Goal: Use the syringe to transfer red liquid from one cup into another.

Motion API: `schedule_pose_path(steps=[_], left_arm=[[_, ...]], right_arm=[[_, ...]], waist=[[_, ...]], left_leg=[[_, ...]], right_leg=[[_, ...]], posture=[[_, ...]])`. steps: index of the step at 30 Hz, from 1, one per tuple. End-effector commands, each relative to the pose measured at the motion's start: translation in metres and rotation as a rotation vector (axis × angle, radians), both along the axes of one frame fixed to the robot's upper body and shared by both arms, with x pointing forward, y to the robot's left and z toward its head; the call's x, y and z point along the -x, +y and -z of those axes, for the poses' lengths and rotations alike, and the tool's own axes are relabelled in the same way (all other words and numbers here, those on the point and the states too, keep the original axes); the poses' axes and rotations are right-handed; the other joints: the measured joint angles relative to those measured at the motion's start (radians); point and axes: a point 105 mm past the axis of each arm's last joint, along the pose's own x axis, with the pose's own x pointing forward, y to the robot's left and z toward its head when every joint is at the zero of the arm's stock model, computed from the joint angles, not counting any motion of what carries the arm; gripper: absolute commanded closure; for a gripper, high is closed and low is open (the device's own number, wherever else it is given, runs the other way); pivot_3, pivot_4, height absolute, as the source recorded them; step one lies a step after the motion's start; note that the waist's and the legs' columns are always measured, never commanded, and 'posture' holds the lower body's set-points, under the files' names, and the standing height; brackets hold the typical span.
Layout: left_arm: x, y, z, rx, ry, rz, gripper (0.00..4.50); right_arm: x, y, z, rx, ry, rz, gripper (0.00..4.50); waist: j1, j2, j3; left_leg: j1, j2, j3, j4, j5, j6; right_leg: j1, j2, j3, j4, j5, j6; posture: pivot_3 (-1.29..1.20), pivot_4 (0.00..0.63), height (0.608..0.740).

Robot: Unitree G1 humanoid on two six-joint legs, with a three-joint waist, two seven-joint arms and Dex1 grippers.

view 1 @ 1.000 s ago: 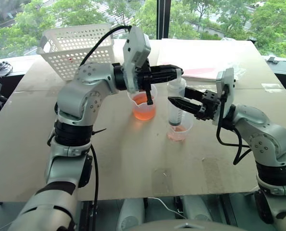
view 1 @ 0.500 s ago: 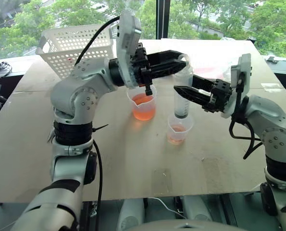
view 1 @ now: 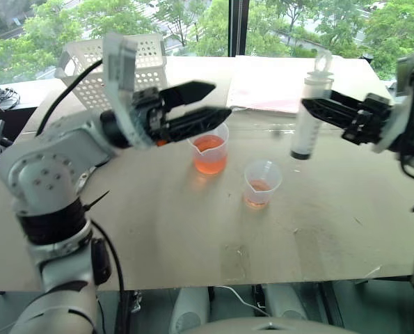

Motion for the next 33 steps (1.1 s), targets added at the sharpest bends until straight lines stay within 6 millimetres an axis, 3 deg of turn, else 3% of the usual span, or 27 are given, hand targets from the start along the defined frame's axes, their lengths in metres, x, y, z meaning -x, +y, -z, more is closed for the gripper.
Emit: schedule_pose_path(steps=[1, 6, 11, 13, 17, 18, 21, 24, 29, 33], left_arm=[[0.015, 0.009, 0.008, -0.033, -0.066, -0.07, 0.0], [0.026, 0.027, 0.055, -0.128, -0.001, -0.147, 0.0], [0.03, 0.025, 0.073, -0.18, -0.014, -0.141, 0.0], [0.031, 0.023, 0.075, -0.196, -0.023, -0.13, 0.0], [0.033, 0.022, 0.075, -0.195, -0.032, -0.125, 0.0], [0.033, 0.024, 0.076, -0.202, -0.023, -0.139, 0.0], [0.032, 0.031, 0.076, -0.214, -0.031, -0.18, 0.0], [0.034, 0.044, 0.071, -0.171, -0.031, -0.218, 0.0], [0.032, 0.07, 0.078, -0.18, 0.0, -0.379, 0.0], [0.039, 0.093, 0.094, -0.203, 0.07, -0.485, 0.0]], right_arm=[[-0.002, -0.018, 0.022, 0.051, 0.184, 0.038, 3.08], [-0.027, -0.019, 0.093, 0.163, 0.391, 0.14, 3.08], [-0.046, -0.023, 0.142, 0.284, 0.454, 0.189, 3.08], [-0.05, -0.028, 0.154, 0.345, 0.446, 0.184, 2.0], [-0.051, -0.031, 0.154, 0.385, 0.406, 0.134, 0.31], [-0.049, -0.033, 0.148, 0.373, 0.378, 0.12, 0.08], [-0.036, -0.033, 0.123, 0.317, 0.228, 0.048, 0.08], [-0.002, -0.029, 0.096, 0.306, -0.003, -0.078, 0.08], [0.048, -0.042, 0.087, 0.368, -0.164, -0.128, 0.08], [0.087, -0.064, 0.098, 0.455, -0.194, -0.099, 0.08]], waist=[[-0.002, 0.0, 0.0], [-0.012, 0.0, -0.001], [0.005, 0.0, -0.001], [0.006, 0.0, -0.001], [0.005, 0.0, -0.001], [0.003, 0.0, -0.001], [0.004, 0.0, -0.001], [0.006, 0.0, -0.001], [0.005, 0.001, -0.001], [0.007, 0.0, -0.001]], left_leg=[[0.001, 0.0, 0.001, 0.0, 0.0, 0.0], [0.008, 0.002, 0.002, -0.001, 0.0, 0.0], [0.008, 0.001, 0.001, 0.001, 0.0, 0.0], [0.008, 0.0, 0.001, 0.001, 0.0, 0.0], [0.007, -0.001, 0.002, 0.0, -0.001, 0.002], [0.007, -0.001, 0.001, 0.0, -0.001, 0.002], [0.007, 0.0, 0.0, -0.001, -0.001, 0.002], [0.007, 0.0, 0.0, -0.002, -0.001, 0.002], [0.008, 0.001, 0.0, -0.001, -0.001, 0.001], [0.011, 0.001, 0.0, -0.001, -0.001, 0.001]], right_leg=[[0.0, 0.0, 0.001, 0.0, 0.0, 0.0], [0.005, 0.003, 0.004, 0.0, -0.002, -0.003], [0.007, 0.003, 0.003, 0.0, -0.002, -0.004], [0.007, 0.002, 0.003, -0.002, -0.002, -0.004], [0.008, 0.0, 0.003, -0.003, -0.002, -0.004], [0.008, 0.001, 0.002, -0.003, -0.001, -0.002], [0.007, 0.001, 0.001, -0.003, -0.001, -0.001], [0.007, 0.001, 0.0, -0.003, -0.001, 0.0], [0.009, 0.001, 0.001, -0.003, -0.004, 0.003], [0.011, 0.0, 0.0, -0.003, -0.006, 0.002]], posture=[[0.0, 0.15, 0.74], [0.0, 0.15, 0.74], [0.0, 0.15, 0.74], [0.0, 0.15, 0.74], [0.0, 0.15, 0.74], [0.0, 0.15, 0.74], [0.0, 0.15, 0.74], [0.0, 0.15, 0.74], [0.0, 0.15, 0.74], [0.0, 0.15, 0.74]])
